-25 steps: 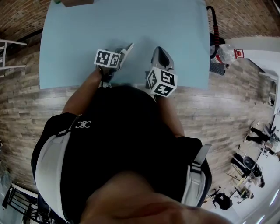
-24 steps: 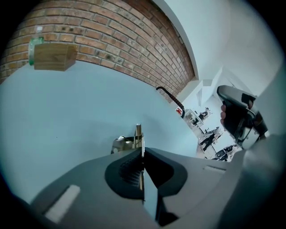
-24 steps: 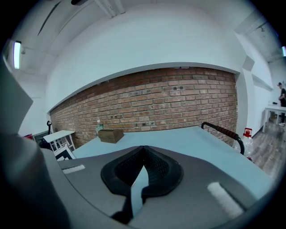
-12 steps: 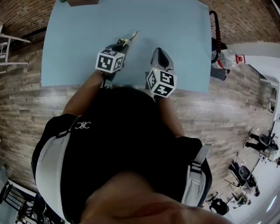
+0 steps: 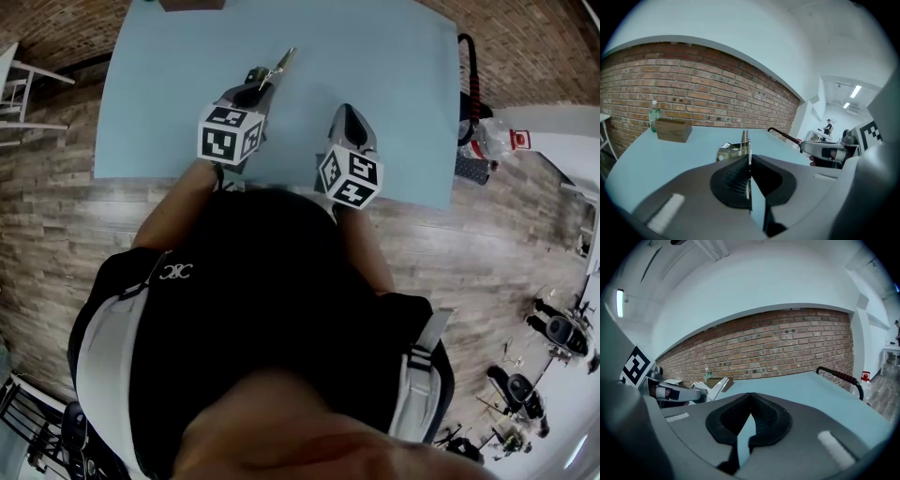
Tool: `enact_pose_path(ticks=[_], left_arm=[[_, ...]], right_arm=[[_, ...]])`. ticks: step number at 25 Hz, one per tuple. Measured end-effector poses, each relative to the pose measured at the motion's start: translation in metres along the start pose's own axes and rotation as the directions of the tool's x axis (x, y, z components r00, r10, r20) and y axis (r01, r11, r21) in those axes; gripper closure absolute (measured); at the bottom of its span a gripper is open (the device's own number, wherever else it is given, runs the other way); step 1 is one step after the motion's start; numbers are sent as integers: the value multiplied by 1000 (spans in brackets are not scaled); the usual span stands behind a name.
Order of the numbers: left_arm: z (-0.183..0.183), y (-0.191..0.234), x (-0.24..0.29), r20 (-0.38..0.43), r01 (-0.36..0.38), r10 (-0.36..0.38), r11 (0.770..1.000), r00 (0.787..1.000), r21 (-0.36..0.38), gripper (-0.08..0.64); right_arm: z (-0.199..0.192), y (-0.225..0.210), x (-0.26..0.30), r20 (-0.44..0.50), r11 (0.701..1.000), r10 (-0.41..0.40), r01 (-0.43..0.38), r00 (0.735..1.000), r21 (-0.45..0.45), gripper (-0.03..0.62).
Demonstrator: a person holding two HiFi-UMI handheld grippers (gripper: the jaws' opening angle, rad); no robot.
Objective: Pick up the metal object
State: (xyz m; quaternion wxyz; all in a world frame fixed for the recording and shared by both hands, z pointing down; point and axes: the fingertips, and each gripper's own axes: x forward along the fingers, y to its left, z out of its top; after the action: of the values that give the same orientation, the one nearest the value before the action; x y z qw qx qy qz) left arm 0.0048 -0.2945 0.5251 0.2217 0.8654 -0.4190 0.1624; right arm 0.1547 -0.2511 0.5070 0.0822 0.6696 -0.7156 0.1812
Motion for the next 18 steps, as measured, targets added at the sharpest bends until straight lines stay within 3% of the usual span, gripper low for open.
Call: enact_pose_path(ticks=[18], left_arm=[[13, 10, -25, 56, -73, 72, 997, 996, 24, 558]], right_arm=[[2, 25, 7, 9, 998, 68, -68, 998, -5, 580]])
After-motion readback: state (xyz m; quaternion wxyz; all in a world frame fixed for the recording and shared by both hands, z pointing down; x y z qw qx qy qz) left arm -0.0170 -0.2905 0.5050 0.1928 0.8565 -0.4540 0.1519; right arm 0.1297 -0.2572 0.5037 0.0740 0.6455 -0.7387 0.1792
